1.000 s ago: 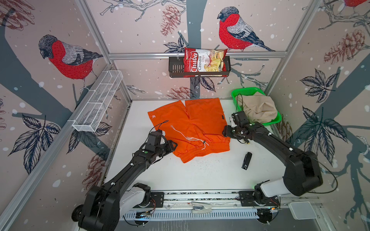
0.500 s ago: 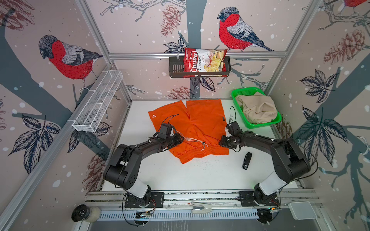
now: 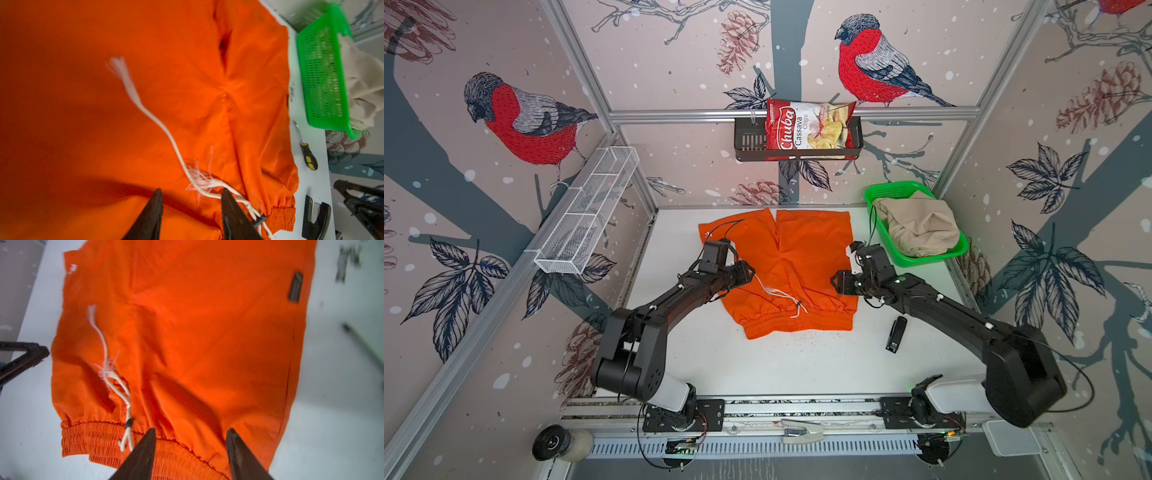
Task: Fold and stack the shorts
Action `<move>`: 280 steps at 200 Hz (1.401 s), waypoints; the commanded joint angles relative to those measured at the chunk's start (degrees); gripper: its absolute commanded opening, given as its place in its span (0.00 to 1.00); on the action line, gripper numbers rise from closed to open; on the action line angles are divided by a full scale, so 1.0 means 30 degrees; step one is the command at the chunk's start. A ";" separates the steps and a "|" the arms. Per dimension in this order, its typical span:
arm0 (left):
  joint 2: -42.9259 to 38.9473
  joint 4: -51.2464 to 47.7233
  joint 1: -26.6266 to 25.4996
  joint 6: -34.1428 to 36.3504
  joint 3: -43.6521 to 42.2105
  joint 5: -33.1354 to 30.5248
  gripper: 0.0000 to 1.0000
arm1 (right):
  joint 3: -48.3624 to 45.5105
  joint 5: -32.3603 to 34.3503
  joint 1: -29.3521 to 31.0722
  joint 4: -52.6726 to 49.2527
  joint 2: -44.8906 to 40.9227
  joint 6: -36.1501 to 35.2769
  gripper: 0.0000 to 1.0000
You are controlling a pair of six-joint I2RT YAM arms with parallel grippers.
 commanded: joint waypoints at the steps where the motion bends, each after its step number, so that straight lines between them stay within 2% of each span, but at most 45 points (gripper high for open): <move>1: -0.1420 -0.1987 -0.1336 0.3682 0.0004 -0.0647 0.46 | 0.0226 0.0460 0.0817 -0.0552 -0.0552 -0.6761 0.57; 14: -0.2258 -0.1984 -0.2115 0.3933 -0.0622 -0.1081 0.48 | -0.0137 0.0023 0.1854 -0.0396 -0.0683 -0.9883 0.57; 36: -0.2654 -0.0711 -0.2142 0.1218 -0.2543 -0.0954 0.49 | -0.0890 -0.0022 0.4160 -0.0032 -0.0335 -1.4131 0.58; 68: -0.1534 0.0193 -0.2025 -0.1205 -0.3638 -0.1189 0.47 | -0.0512 -0.0050 0.6361 0.0092 0.1703 -1.6448 0.60; 106: -0.0778 0.1347 -0.1454 -0.2501 -0.4214 -0.0922 0.46 | 0.0354 0.0786 0.7581 0.0320 0.4225 -1.7943 0.60; 135: -0.0235 0.2352 -0.0297 -0.3221 -0.4855 0.0028 0.45 | 0.0788 0.0691 0.7688 0.0298 0.5459 -1.8679 0.60; 172: -0.0098 0.2691 -0.0048 -0.3203 -0.5080 -0.0016 0.43 | 0.1041 0.2025 0.7714 0.0988 0.6527 -1.8894 0.59; 214: 0.0144 0.2708 -0.0047 -0.3297 -0.5262 -0.0015 0.43 | 0.0925 0.1535 0.7707 0.1391 0.6872 -1.9127 0.52; 250: -0.0084 0.2280 -0.0025 -0.3718 -0.5946 -0.0008 0.42 | 0.0809 0.0950 0.7633 -0.0291 0.6931 -2.0430 0.49; 280: -0.1233 0.1550 -0.0040 -0.4311 -0.7343 0.0426 0.42 | 0.0907 -0.0993 0.6931 -0.0467 0.5663 -1.8774 0.50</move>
